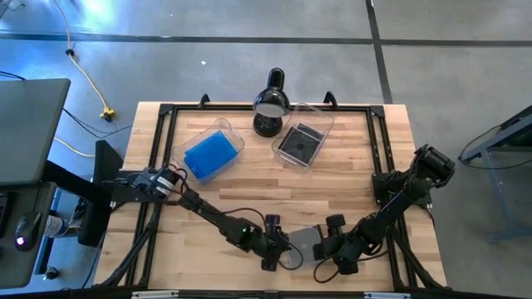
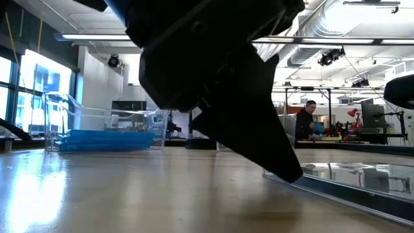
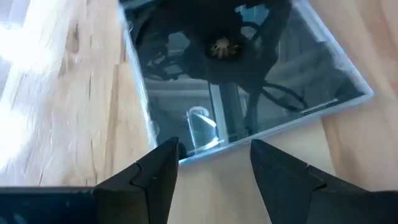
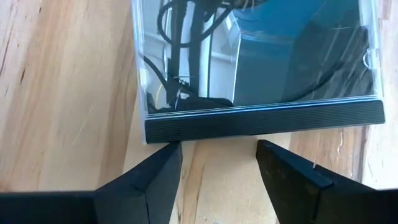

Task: Pick & place jewel cases by type
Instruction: Put the black CD case into the right transparent bin

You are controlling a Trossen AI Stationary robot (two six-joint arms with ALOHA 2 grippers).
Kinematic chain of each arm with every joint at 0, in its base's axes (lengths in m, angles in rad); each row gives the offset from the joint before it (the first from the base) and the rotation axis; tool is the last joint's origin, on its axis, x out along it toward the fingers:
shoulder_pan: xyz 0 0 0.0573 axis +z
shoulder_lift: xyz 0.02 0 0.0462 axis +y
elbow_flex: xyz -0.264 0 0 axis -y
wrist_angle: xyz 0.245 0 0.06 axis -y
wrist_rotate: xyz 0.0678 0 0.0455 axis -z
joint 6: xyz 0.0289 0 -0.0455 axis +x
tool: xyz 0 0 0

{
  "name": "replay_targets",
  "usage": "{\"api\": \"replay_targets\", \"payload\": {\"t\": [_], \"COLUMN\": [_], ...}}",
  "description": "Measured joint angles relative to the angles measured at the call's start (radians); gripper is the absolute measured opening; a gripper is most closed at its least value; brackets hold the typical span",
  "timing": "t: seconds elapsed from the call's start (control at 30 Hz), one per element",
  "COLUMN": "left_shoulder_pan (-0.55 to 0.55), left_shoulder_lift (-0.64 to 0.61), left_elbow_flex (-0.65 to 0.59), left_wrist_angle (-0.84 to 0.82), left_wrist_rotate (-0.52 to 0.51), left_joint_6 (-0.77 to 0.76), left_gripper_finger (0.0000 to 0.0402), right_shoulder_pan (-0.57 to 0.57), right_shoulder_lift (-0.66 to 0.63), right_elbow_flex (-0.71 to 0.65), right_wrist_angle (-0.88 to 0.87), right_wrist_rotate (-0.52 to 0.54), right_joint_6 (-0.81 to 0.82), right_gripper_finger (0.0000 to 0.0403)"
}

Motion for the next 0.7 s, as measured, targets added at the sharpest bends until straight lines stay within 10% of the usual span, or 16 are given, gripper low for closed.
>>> {"api": "replay_targets", "payload": {"t": [0.7], "left_shoulder_pan": [-0.024], "left_shoulder_lift": [0.016], "left_elbow_flex": [0.041], "left_wrist_angle": [0.012], "left_wrist_rotate": [-0.021], "left_joint_6": [0.569], "left_gripper_finger": [0.0197], "right_shoulder_pan": [-0.002], "right_shoulder_lift": [0.003], "right_elbow_flex": [-0.002], "right_wrist_angle": [0.059], "right_wrist_rotate": [0.029], "right_joint_6": [-0.01], "right_gripper_finger": [0.0209]}}
